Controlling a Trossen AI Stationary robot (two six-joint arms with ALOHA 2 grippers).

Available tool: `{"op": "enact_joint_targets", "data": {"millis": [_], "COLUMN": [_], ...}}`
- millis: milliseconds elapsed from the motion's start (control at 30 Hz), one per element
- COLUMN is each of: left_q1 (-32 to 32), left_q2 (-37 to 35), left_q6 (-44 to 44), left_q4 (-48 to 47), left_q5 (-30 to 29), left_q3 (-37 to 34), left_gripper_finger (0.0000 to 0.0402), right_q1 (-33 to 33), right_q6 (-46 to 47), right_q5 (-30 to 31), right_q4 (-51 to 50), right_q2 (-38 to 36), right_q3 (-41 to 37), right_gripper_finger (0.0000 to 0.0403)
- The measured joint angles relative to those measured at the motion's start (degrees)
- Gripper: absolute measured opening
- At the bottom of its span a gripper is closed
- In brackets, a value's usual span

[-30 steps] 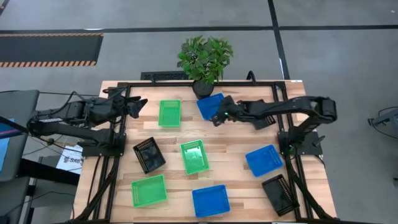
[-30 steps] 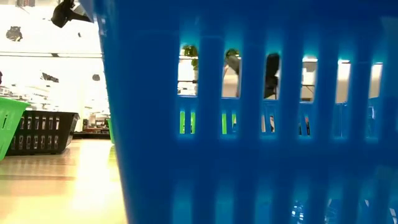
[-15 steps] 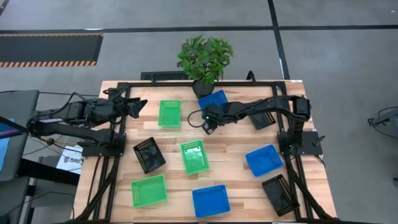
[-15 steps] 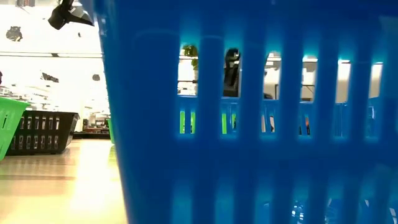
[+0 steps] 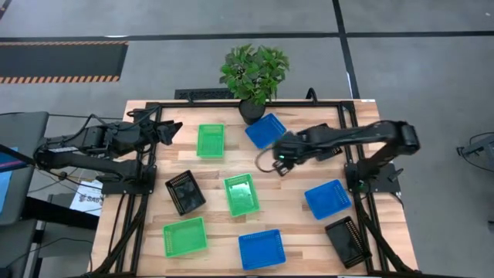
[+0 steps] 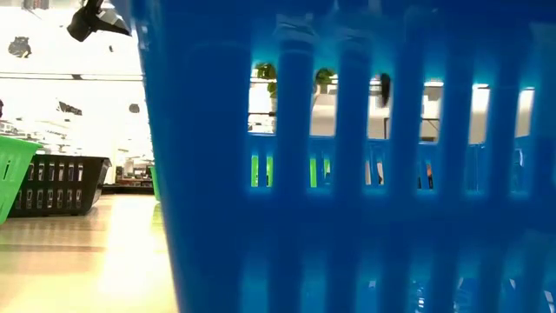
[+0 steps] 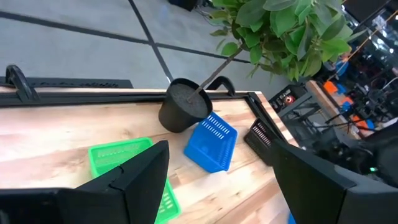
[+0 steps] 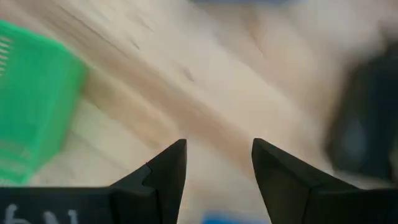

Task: Stack baskets by color
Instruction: Stack the right blue basket on the top blue basket

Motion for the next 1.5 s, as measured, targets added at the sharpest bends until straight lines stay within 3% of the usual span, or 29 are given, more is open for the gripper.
{"op": "enact_joint_targets", "data": {"millis": [100,200,567,733,1233,1367,1500], "left_q1": [0.00,0.00,0.00,-0.01,-0.02,0.00,0.00], "left_q2": [0.00,0.00,-0.02,-0.02,0.00,0.00,0.00], "left_q6": [-0.28,0.28,0.53,0.96,1.92,2.01,2.03], "left_q4": [0.00,0.00,-0.31,-0.37,-0.46,-0.46,-0.45], "left_q5": [-0.09,-0.30,1.06,2.07,2.73,2.67,2.38], "left_q3": [0.00,0.00,-0.04,-0.04,-0.04,-0.04,-0.04], "left_gripper_finger": [0.0267,0.0267,0.0267,0.0267,0.0267,0.0267,0.0267], "right_q1": [4.43,9.28,22.73,24.63,19.58,18.27,17.70], "right_q6": [8.63,9.65,-17.34,-22.36,-31.54,-31.97,-34.11], "right_q5": [-2.26,-2.46,-5.48,-7.43,-15.02,-16.49,-16.67], "right_q4": [-8.70,-11.97,-7.55,-1.36,8.43,8.35,8.45], "right_q2": [-2.38,-3.21,-4.78,-6.46,-6.99,-6.99,-6.99], "right_q3": [-0.09,-0.86,-12.44,-18.78,-28.06,-28.42,-28.42], "right_gripper_finger": [0.0204,0.0204,0.0204,0.0204,0.0202,0.0159,0.0064]}}
